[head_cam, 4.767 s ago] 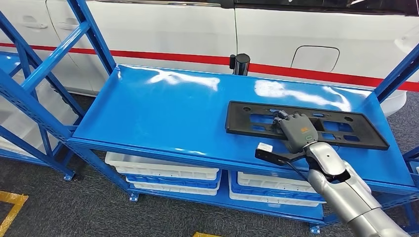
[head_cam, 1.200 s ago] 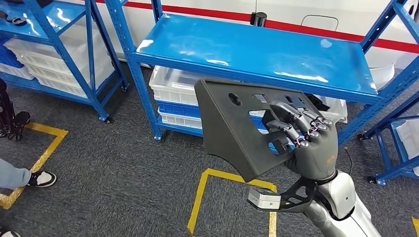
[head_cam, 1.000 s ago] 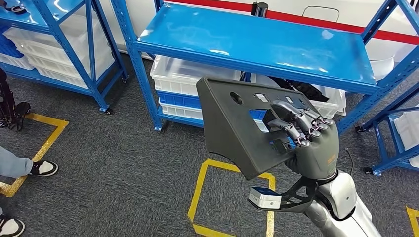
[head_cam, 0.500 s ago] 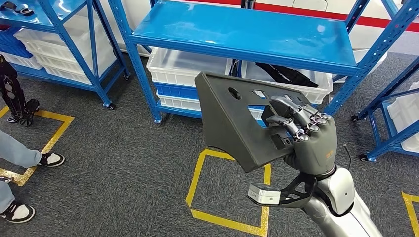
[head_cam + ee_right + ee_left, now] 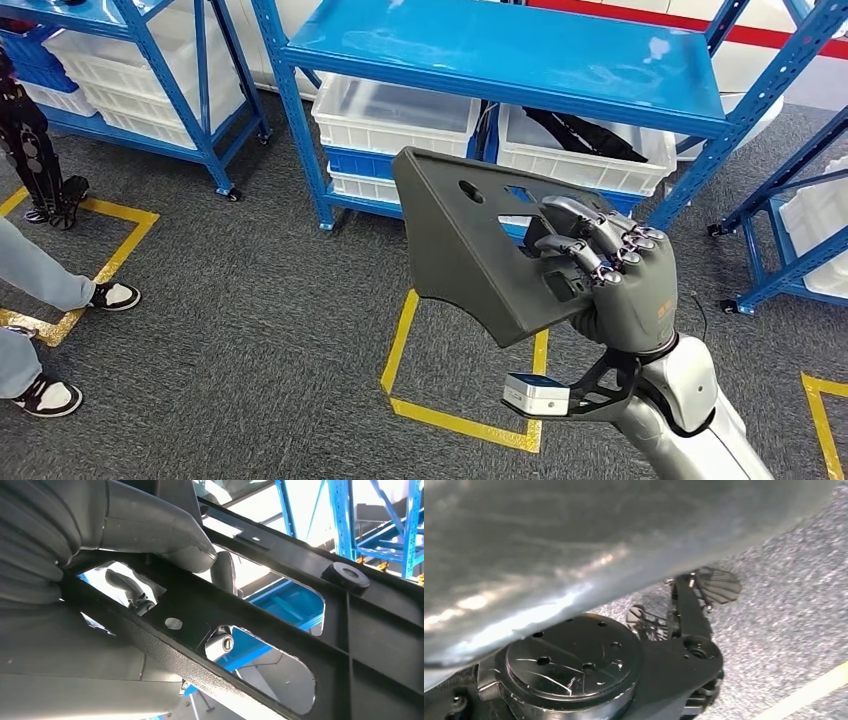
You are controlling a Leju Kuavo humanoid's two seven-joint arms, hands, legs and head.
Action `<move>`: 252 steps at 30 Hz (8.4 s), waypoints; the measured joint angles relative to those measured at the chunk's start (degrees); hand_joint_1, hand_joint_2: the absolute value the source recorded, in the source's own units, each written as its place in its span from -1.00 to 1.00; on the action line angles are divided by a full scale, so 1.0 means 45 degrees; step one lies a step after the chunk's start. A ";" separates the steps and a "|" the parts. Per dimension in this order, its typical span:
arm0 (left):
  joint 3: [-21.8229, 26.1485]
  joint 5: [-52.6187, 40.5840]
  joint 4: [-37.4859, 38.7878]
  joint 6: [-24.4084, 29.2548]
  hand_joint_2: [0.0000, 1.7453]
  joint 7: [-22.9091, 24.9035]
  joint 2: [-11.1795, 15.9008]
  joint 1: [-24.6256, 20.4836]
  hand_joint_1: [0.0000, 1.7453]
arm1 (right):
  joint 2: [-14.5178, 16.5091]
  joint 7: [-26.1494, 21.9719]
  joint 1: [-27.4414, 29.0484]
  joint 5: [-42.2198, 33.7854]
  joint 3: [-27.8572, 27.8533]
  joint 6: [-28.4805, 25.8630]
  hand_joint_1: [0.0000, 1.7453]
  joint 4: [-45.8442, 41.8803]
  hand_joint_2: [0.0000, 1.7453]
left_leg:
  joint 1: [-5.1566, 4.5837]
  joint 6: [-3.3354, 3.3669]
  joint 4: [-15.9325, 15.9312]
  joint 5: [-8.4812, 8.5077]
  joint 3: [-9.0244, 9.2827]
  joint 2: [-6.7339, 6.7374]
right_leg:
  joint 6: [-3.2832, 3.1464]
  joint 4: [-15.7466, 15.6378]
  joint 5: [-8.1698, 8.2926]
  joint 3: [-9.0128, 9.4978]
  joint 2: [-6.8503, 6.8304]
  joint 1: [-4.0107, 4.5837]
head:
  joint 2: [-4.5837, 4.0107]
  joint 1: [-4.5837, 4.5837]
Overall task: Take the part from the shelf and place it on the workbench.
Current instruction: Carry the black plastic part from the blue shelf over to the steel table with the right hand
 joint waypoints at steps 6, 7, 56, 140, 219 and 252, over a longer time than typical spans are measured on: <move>0.0004 0.0000 0.0004 -0.0015 -1.00 -0.0028 0.0001 0.0018 -1.00 | -0.0001 -0.0033 -0.0058 0.0055 0.0015 -0.0009 1.00 0.0067 1.00 | -0.0013 -0.0465 -0.0001 0.0798 -0.0612 -0.0126 | 0.0040 -0.3800 0.0429 0.2476 0.0167 0.0005 | 0.0002 0.0004; 0.0002 0.0000 0.0017 -0.0011 -1.00 -0.0036 0.0004 0.0041 -1.00 | -0.0002 -0.0033 -0.0065 0.0068 0.0019 -0.0010 1.00 0.0083 1.00 | 0.0000 -0.0531 -0.0040 0.0909 -0.0634 -0.0170 | -0.0082 -0.3729 0.0505 0.2335 0.0142 -0.0011 | 0.0002 -0.0012; -0.0001 0.0039 0.0193 0.0052 -1.00 -0.0404 0.0066 0.0097 -1.00 | -0.0238 0.0045 0.0123 0.0468 0.0050 -0.0205 1.00 0.0098 1.00 | 0.0059 -0.0217 0.0500 -0.0369 0.0049 0.0017 | -0.0312 -0.2385 0.0427 0.1078 -0.0777 0.0088 | 0.0005 -0.0096; -0.1768 -0.0232 0.0347 0.0216 -1.00 -0.0465 0.0967 -0.0043 -1.00 | -0.0471 0.1355 0.4545 0.2896 -0.0901 -0.0342 1.00 -0.2494 1.00 | 0.0425 -0.1252 0.1909 -0.0843 -0.0608 0.0452 | -0.0523 -0.3564 0.1026 0.1683 -0.1039 -0.0040 | 0.0005 0.0080; -0.4584 0.1354 0.1909 0.0189 -1.00 -0.0903 0.0365 -0.0296 -1.00 | -0.0778 0.0407 0.5275 0.0945 -0.2392 -0.0505 1.00 -0.2530 1.00 | 0.0098 -0.0216 0.0475 -0.0283 -0.0031 -0.1348 | 0.0110 -0.2565 0.0364 0.1362 0.0553 -0.0059 | 0.0005 0.0150; -0.5079 0.1828 0.1982 0.0176 -1.00 -0.0922 0.0385 -0.0261 -1.00 | -0.0719 0.0489 0.5276 0.1178 -0.2340 -0.0480 1.00 -0.2487 1.00 | -0.0020 -0.0387 0.0360 -0.0196 -0.0081 -0.1601 | -0.0125 -0.3298 0.0665 0.1530 0.0756 -0.0049 | 0.0005 0.0075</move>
